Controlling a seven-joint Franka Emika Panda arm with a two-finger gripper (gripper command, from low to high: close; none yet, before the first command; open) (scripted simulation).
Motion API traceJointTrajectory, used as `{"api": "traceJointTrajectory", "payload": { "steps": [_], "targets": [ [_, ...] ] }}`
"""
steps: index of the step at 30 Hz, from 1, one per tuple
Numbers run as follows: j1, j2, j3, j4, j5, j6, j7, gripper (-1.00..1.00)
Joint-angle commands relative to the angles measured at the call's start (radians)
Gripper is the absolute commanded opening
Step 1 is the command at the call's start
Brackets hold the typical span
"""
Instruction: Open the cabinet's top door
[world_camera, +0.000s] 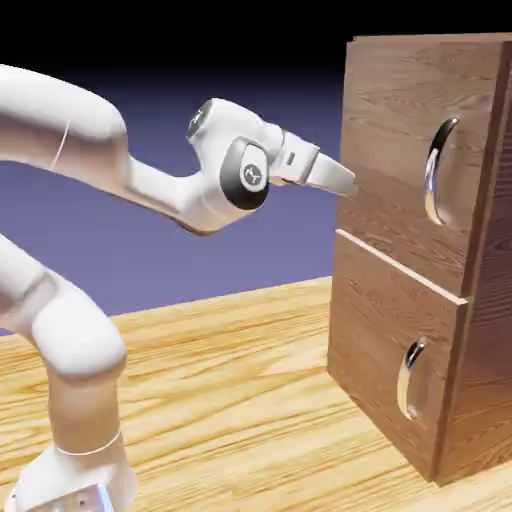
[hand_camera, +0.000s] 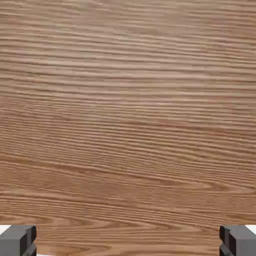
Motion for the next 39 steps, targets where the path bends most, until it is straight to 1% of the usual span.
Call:
{"api": "traceJointTrajectory", "payload": {
  "steps": [1,39],
  "targets": [
    [0.012,-0.006,-0.015,0.009,-0.044,0.002,0.033,0.0],
    [0.471,-0.221,-0.598,0.359,-1.696,0.061,1.276,0.0]
  ]
}}
